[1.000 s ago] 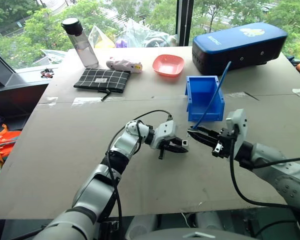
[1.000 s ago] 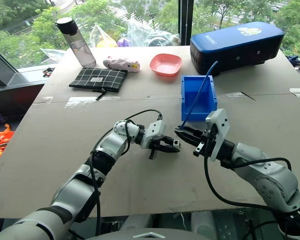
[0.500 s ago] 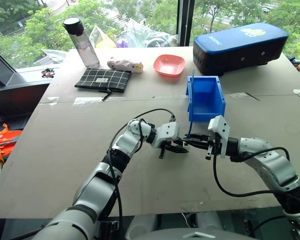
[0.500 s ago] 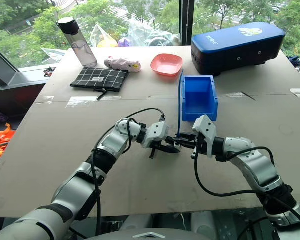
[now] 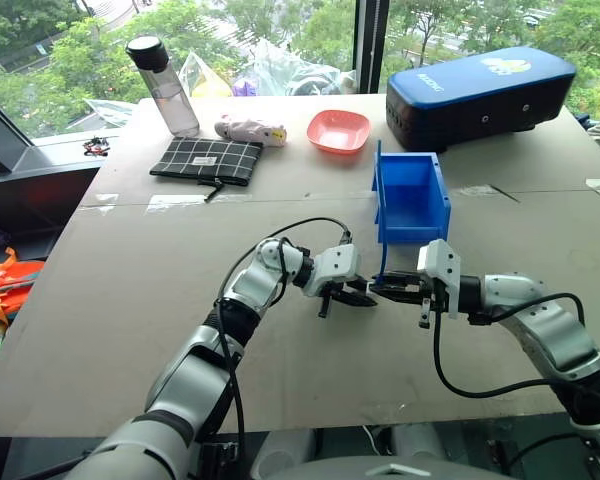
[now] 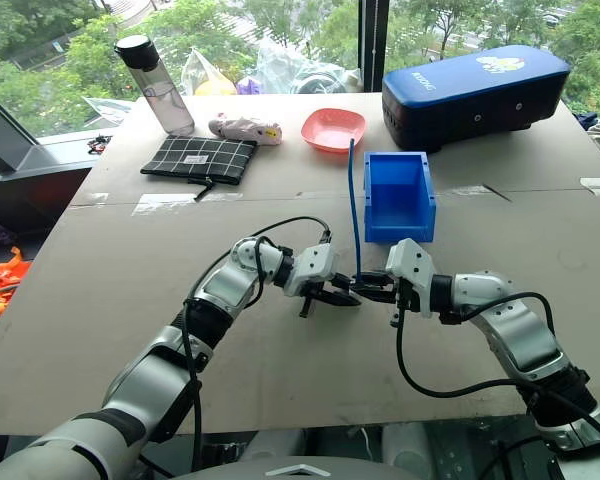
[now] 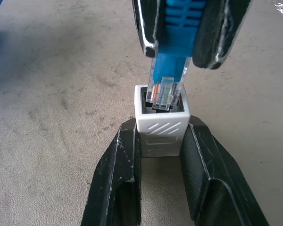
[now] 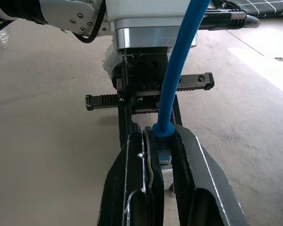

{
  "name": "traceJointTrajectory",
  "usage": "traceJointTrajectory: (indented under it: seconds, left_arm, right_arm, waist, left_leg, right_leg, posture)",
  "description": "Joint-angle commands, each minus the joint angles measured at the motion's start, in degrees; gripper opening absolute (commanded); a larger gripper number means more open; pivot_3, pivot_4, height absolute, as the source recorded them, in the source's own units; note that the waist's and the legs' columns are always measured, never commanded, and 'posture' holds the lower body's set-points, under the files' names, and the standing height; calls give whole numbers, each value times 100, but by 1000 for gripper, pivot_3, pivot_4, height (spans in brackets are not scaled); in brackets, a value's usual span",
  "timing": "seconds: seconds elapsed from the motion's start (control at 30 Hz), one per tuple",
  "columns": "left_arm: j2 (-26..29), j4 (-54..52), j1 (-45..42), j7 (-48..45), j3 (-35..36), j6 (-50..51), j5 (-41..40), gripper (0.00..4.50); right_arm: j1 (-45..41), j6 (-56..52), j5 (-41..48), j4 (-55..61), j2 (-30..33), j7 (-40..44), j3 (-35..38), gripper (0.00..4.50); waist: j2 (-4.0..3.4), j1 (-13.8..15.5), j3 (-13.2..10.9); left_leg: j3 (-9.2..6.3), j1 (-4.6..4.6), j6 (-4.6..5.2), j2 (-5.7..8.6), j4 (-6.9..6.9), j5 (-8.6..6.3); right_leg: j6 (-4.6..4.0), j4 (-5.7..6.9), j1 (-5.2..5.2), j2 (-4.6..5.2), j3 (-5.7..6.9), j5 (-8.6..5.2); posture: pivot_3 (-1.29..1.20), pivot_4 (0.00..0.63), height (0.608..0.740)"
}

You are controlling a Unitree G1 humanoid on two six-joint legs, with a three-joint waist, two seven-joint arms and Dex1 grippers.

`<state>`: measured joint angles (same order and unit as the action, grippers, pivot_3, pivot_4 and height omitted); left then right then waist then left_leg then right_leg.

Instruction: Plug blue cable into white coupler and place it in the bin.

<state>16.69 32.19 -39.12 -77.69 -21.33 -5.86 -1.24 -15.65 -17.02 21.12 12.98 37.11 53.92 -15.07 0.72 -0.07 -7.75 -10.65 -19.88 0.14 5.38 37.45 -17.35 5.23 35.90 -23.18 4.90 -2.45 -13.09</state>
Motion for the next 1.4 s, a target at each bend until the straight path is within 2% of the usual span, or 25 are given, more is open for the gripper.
traceJointTrajectory:
  seconds: [0.03,0.33,0.5,0.87,1.1,1.17,1.2,1.27,1.3,1.33,1.37,1.4]
  left_arm:
    - [26,-105,-21,-8,-20,-71,10,531]
    - [-15,-64,-81,48,-35,-111,32,531]
    - [-40,-78,-90,105,-23,-115,57,531]
    - [-103,-267,-9,221,-48,-36,84,531]
    - [-119,-354,40,260,-42,79,39,531]
    - [-68,-619,136,141,63,344,-194,1540]
    - [-46,-788,192,186,163,463,-302,1715]
    - [39,-1316,374,387,442,840,-562,2595]
    - [79,-1632,485,500,578,1127,-718,2841]
    - [110,-1859,564,575,654,1350,-825,3500]
    - [227,-2321,767,682,767,1681,-969,3812]
    - [350,-2856,1032,828,912,2050,-1139,4389]
  right_arm:
    - [35,-76,-341,-378,92,200,-172,0]
    - [-682,-437,-785,-814,-103,631,-810,0]
    - [-539,-573,-1022,-887,28,779,-981,0]
    - [-532,-991,-1127,-932,-160,672,-1126,0]
    - [-306,-699,-1208,-1208,-216,769,-1089,0]
    - [-229,-517,-939,-1037,-348,664,-725,0]
    - [-217,-537,-724,-894,-452,561,-466,0]
    - [-214,-641,-374,-550,-611,312,68,0]
    - [-201,-737,-217,-376,-659,194,299,0]
    - [-188,-807,-126,-269,-680,120,429,0]
    - [-183,-1073,159,2,-675,-6,707,0]
    - [-200,-1421,524,320,-662,-173,1039,0]
  waist:
    - [2,9,2]
    - [11,-54,19]
    - [12,-56,45]
    - [20,-54,104]
    - [17,-55,153]
    - [20,-54,165]
    - [17,-53,164]
    - [13,-56,161]
    - [8,-60,156]
    - [-1,-69,149]
    - [-13,-74,141]
    - [-24,-74,134]
  left_leg:
    - [-1,0,0,0,0,0]
    - [-2,3,-1,-1,0,0]
    - [-6,4,-1,-1,0,1]
    - [-8,7,-1,-1,0,0]
    - [-9,15,-1,-1,0,0]
    - [-9,16,0,-1,0,0]
    - [-11,16,0,-1,-1,0]
    - [-13,12,0,-6,-1,0]
    - [-17,8,-1,-9,-1,0]
    - [-22,7,-1,-8,-1,0]
    - [-23,4,-1,-8,-2,0]
    - [-28,3,-1,-8,-4,0]
  right_leg:
    - [0,0,0,0,1,0]
    - [0,4,1,-2,2,0]
    - [0,4,1,-2,3,0]
    - [0,5,4,-1,3,0]
    - [0,5,11,-2,3,0]
    - [0,5,12,-2,3,0]
    - [0,5,13,-3,5,0]
    - [0,4,10,0,4,0]
    - [0,4,6,1,4,0]
    - [0,5,2,1,-2,0]
    - [0,5,-2,1,-4,0]
    - [0,7,-6,0,-6,0]
  posture:
    - [0,150,737]
    - [0,150,737]
    - [0,150,737]
    - [0,150,737]
    - [0,150,737]
    - [0,150,737]
    - [0,150,737]
    - [0,150,737]
    - [0,150,737]
    - [0,150,737]
    - [0,150,737]
    - [0,150,737]
